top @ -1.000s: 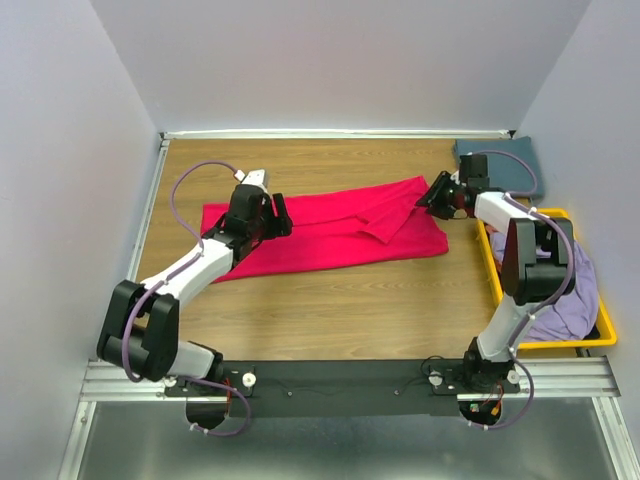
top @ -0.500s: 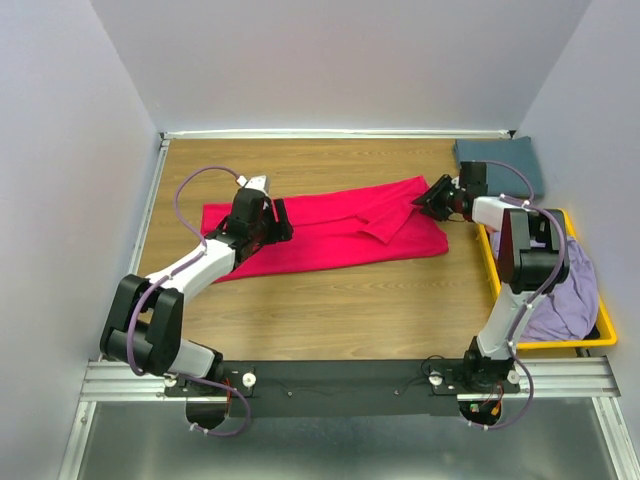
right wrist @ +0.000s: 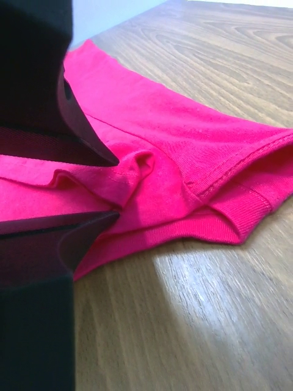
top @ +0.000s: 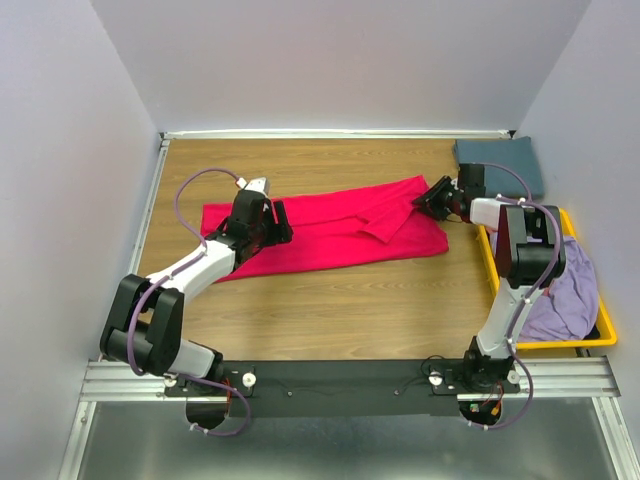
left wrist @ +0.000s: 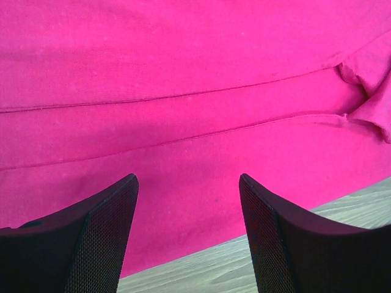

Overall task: Fold and stack the t-shirts
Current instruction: Fold the tshirt

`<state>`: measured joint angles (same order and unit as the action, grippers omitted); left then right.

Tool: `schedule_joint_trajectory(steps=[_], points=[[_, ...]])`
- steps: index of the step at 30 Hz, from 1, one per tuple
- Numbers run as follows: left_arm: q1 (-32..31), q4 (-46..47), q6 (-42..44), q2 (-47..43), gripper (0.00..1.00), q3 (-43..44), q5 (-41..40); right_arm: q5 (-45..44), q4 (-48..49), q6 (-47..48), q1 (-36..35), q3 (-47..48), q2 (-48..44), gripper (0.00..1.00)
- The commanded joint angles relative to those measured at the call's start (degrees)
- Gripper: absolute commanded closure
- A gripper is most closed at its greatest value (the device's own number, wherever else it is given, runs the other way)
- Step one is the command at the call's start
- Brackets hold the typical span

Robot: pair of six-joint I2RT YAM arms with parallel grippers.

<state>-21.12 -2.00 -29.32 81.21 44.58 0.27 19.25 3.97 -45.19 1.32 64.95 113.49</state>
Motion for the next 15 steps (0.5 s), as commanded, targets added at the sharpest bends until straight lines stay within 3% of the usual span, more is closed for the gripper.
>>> schedule_joint_trajectory(steps=[1,11,15], points=[[-0.1,0.5,-0.5,-1.1,0.25,-1.2,0.2,-2.8,1.5,-0.3,0.5,-0.9,1.7,0.61],[-0.1,0.6,-0.7,-1.1,0.25,-1.9,-1.3,-3.2,2.4,1.0,0.6,0.2,2.5,0.82],[-0.1,0.7,-0.8,-1.2,0.25,-2.0,-1.4,-3.7,2.4,2.4,0.6,0.5,2.4,0.99]])
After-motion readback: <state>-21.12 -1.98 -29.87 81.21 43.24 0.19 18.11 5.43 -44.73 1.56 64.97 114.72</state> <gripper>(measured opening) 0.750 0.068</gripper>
